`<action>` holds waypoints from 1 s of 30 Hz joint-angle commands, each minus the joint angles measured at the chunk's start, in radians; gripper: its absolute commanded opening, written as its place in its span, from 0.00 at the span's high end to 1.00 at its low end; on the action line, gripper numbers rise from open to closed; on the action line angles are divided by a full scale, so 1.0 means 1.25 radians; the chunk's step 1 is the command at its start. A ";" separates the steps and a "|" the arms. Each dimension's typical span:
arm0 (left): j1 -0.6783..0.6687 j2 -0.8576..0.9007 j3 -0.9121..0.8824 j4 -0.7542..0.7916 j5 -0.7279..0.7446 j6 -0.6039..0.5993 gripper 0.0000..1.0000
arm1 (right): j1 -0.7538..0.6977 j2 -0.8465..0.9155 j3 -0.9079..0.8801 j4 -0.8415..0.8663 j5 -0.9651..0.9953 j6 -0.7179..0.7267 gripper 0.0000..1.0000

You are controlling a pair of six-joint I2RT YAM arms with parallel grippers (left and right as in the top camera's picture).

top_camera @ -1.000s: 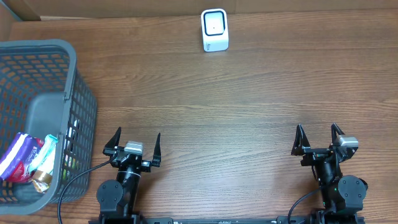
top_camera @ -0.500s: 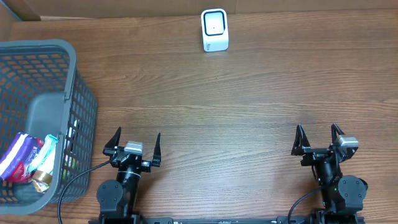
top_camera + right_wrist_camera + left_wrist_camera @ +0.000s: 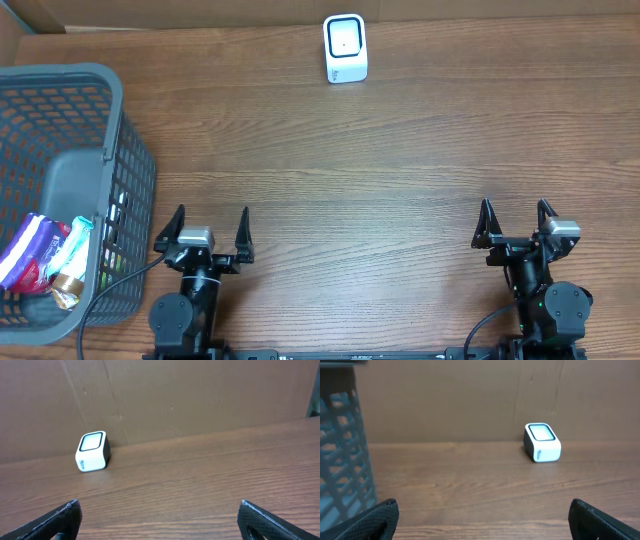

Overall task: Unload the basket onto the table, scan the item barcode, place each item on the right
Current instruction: 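Move the left gripper over the basket and reach down inside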

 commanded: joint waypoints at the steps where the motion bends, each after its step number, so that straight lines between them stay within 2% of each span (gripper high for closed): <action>1: -0.003 0.043 0.090 -0.018 -0.033 -0.022 0.00 | 0.003 -0.006 0.064 -0.025 -0.005 -0.003 0.00; 7: -0.004 0.223 0.219 -0.034 -0.026 -0.023 0.00 | 0.003 -0.003 0.148 -0.099 -0.005 -0.007 0.00; 11: -0.004 0.416 0.403 -0.094 0.009 -0.026 0.00 | 0.003 0.032 0.243 -0.168 -0.005 -0.043 0.00; 16: -0.004 0.599 0.659 -0.273 0.044 -0.026 0.00 | 0.003 0.129 0.364 -0.255 -0.005 -0.043 0.00; 21: -0.004 0.757 0.932 -0.489 0.045 -0.025 0.00 | 0.003 0.280 0.517 -0.341 -0.009 -0.043 0.00; 22: -0.004 0.808 1.024 -0.560 0.045 -0.025 0.00 | 0.003 0.333 0.569 -0.376 -0.018 -0.043 0.00; 28: -0.003 0.955 1.292 -0.773 0.040 0.011 0.00 | 0.003 0.537 0.773 -0.534 -0.073 -0.043 0.00; 30: -0.003 0.977 1.325 -0.803 0.040 0.036 0.00 | 0.003 0.586 0.826 -0.579 -0.087 -0.042 0.00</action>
